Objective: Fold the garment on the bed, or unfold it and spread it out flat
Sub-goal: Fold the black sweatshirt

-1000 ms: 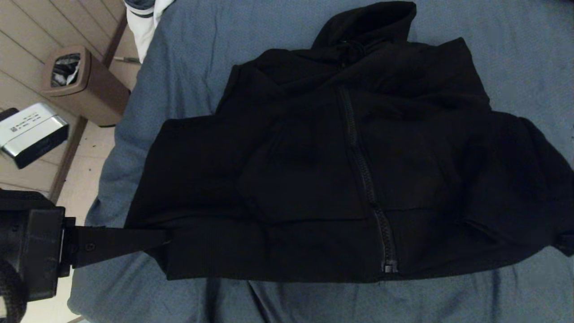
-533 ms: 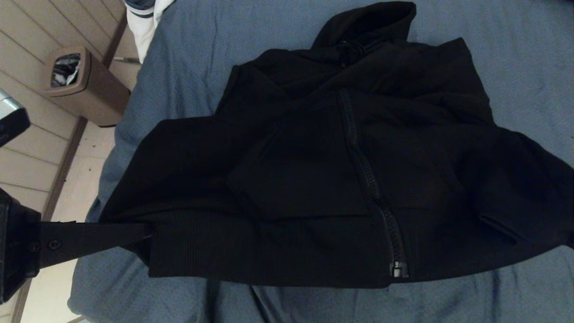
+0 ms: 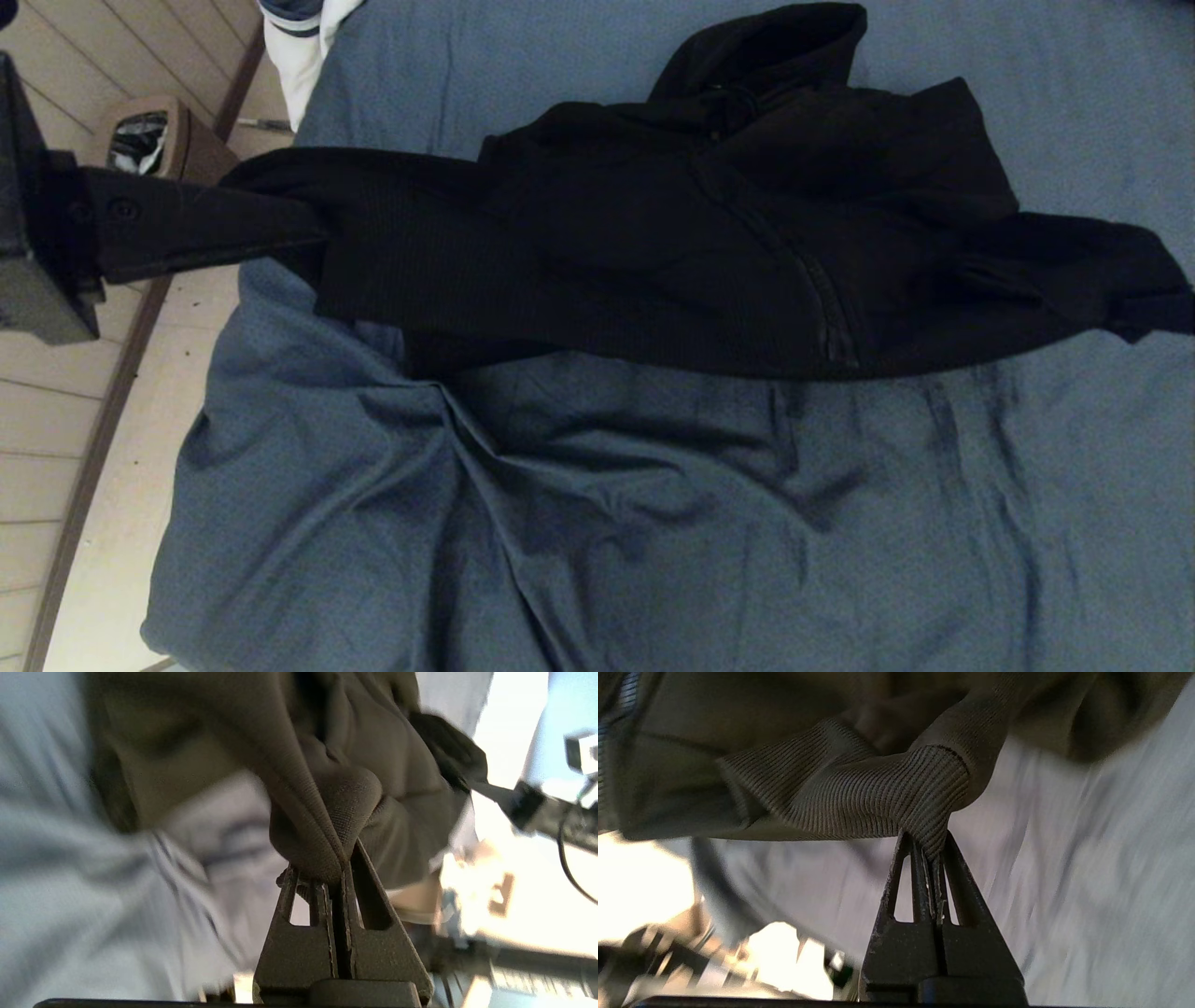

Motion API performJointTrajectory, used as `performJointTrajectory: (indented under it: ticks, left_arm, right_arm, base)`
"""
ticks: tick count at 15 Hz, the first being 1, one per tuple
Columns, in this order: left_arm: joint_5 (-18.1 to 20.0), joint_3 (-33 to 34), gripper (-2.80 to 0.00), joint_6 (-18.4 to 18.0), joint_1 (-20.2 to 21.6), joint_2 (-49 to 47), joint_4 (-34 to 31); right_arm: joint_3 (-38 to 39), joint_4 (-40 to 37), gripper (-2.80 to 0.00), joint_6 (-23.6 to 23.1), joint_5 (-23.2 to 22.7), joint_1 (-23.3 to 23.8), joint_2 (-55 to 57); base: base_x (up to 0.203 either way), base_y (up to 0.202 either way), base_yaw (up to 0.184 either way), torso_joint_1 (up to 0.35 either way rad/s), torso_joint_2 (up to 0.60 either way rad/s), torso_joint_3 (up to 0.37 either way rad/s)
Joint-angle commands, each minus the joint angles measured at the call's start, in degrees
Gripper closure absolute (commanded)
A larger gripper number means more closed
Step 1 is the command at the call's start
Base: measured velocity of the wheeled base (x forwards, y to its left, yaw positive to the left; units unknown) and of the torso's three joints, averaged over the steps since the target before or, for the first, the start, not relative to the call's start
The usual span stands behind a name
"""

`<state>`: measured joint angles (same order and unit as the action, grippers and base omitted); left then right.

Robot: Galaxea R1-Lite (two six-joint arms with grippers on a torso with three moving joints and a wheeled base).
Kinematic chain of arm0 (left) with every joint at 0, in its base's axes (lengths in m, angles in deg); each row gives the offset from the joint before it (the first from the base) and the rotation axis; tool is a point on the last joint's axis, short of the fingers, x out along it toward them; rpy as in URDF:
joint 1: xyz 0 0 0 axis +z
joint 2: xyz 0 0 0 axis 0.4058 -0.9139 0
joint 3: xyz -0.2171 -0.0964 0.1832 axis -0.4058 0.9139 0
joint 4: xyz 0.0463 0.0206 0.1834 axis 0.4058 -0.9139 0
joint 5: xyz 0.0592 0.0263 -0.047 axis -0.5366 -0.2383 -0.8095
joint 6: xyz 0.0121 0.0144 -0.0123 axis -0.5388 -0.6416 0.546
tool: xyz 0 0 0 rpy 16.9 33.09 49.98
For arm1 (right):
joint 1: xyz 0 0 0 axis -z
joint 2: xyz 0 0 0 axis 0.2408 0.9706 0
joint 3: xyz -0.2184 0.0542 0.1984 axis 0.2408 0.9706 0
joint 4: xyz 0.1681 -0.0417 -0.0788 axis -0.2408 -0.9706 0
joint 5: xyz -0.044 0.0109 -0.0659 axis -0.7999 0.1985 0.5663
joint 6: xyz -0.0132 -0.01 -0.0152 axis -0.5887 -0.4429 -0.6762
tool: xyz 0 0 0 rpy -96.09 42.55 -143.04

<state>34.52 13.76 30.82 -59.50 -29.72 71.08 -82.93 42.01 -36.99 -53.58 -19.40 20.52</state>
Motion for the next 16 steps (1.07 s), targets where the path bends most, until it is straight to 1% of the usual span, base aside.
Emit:
performJointTrajectory:
  ticks: [1,4,6,8,10,12,13,14,16]
  left_arm:
    - [0.3,-4.2,0.0,-0.1,3.0,-8.0,0.8]
    - [1.0,-9.5,0.0,-0.2,6.3,-16.4,3.6]
    - [2.2,-15.9,0.0,-0.2,8.9,-21.6,5.1]
    - [3.6,-22.8,0.0,-0.1,11.4,-26.1,5.6]
    - [4.5,-28.2,0.0,-0.1,13.3,-29.8,5.6]
    - [5.7,-32.5,0.0,-0.1,14.8,-32.4,5.3]
    - [5.9,-34.1,0.0,-0.1,15.3,-33.5,5.3]
    - [6.1,-35.4,0.0,0.0,15.7,-34.6,5.6]
    - [6.5,-35.5,0.0,0.2,16.0,-35.1,7.0]
  right_arm:
    - [-4.6,2.0,0.0,0.0,1.5,0.0,9.3]
    - [-9.9,6.9,0.0,0.1,4.8,0.0,19.4]
    - [-16.1,8.7,0.0,0.1,7.0,0.0,25.0]
    - [-22.1,9.1,0.0,0.6,9.2,0.0,28.9]
    - [-28.3,9.0,0.0,1.5,11.1,0.0,31.9]
    - [-34.5,8.9,0.0,1.8,14.8,0.0,35.0]
    - [-35.7,9.5,0.0,1.7,17.7,0.0,35.9]
    - [-35.7,10.1,0.0,1.7,18.5,0.0,36.1]
    - [-35.7,10.9,0.0,1.8,19.1,0.1,35.6]
  base:
    - [0.0,0.0,0.0,0.0,0.0,0.0]
    - [0.0,0.0,0.0,0.0,0.0,0.0]
    - [0.0,0.0,0.0,0.0,0.0,0.0]
    - [0.0,0.0,0.0,0.0,0.0,0.0]
    - [0.0,0.0,0.0,0.0,0.0,0.0]
    - [0.0,0.0,0.0,0.0,0.0,0.0]
    - [0.0,0.0,0.0,0.0,0.0,0.0]
    - [0.0,0.0,0.0,0.0,0.0,0.0]
    - [0.0,0.0,0.0,0.0,0.0,0.0]
